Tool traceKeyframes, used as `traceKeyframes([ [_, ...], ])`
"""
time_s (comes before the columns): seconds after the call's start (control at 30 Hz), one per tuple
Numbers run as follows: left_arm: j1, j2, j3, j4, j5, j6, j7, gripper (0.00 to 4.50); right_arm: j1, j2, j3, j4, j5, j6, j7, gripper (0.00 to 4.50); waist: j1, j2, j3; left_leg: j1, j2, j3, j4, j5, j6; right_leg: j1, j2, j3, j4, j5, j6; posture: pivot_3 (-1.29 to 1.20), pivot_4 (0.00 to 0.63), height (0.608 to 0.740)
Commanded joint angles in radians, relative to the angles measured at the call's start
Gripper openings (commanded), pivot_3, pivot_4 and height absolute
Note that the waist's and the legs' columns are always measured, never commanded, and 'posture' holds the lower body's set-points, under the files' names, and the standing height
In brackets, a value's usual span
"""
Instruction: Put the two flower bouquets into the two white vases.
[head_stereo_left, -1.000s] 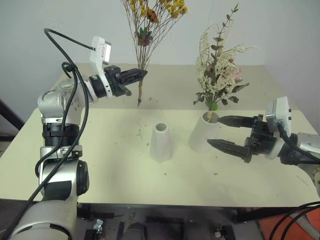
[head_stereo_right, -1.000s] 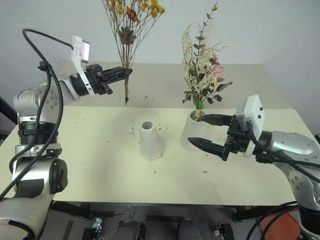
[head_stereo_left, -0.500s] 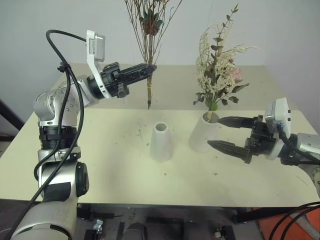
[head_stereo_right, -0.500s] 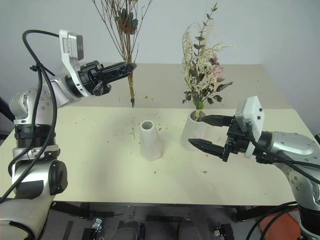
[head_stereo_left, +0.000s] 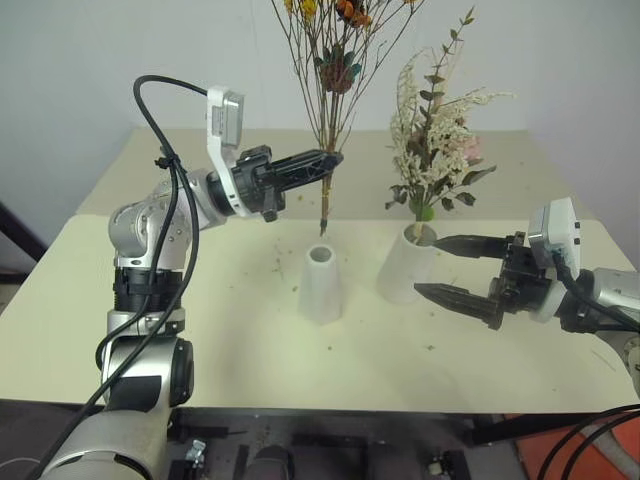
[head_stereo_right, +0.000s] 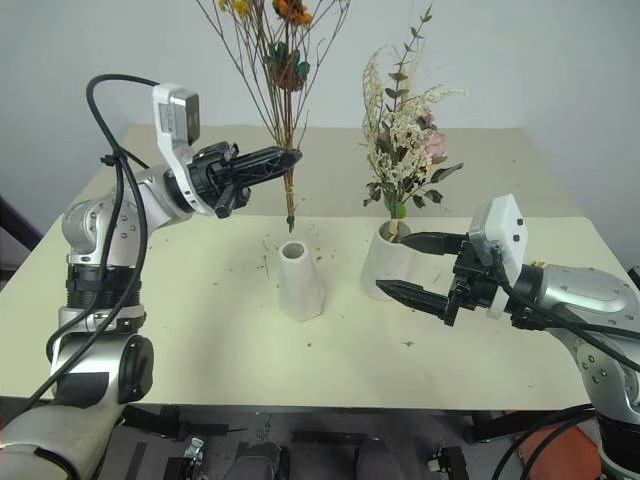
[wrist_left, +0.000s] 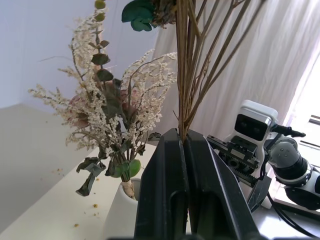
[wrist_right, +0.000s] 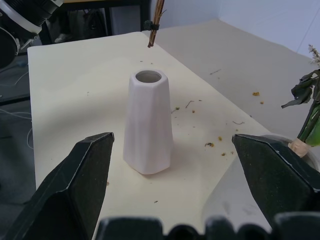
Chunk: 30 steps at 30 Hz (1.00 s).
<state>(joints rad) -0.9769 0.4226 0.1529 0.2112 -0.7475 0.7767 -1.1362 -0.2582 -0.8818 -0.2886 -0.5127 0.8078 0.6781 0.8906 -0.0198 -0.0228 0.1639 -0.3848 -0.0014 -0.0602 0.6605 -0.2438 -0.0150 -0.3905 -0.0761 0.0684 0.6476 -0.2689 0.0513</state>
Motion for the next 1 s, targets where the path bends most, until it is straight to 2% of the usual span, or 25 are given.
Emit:
traceKeyframes([
  [0.03,0.005,0.003,-0.005,-0.025,0.002,-0.044,-0.021,0.03,-0.001,0.002,-0.039,-0.030,0.010,-0.035,-0.001,4.50,0.001,0.000,0.000,0.000,0.000,0.000,0.000,0.000,0.000,0.000,0.000,0.000,0.000,0.000,0.000,0.00,0.150,0.740],
  [1.0,0.072,-0.016,-0.074,-0.008,0.064,-0.128,-0.031,0.03,0.013,0.031,-0.055,-0.048,0.043,-0.051,-0.015,4.50,0.003,0.000,0.000,0.000,0.000,0.000,0.000,0.000,0.000,0.000,0.000,0.000,0.000,0.000,0.000,0.00,0.150,0.740],
])
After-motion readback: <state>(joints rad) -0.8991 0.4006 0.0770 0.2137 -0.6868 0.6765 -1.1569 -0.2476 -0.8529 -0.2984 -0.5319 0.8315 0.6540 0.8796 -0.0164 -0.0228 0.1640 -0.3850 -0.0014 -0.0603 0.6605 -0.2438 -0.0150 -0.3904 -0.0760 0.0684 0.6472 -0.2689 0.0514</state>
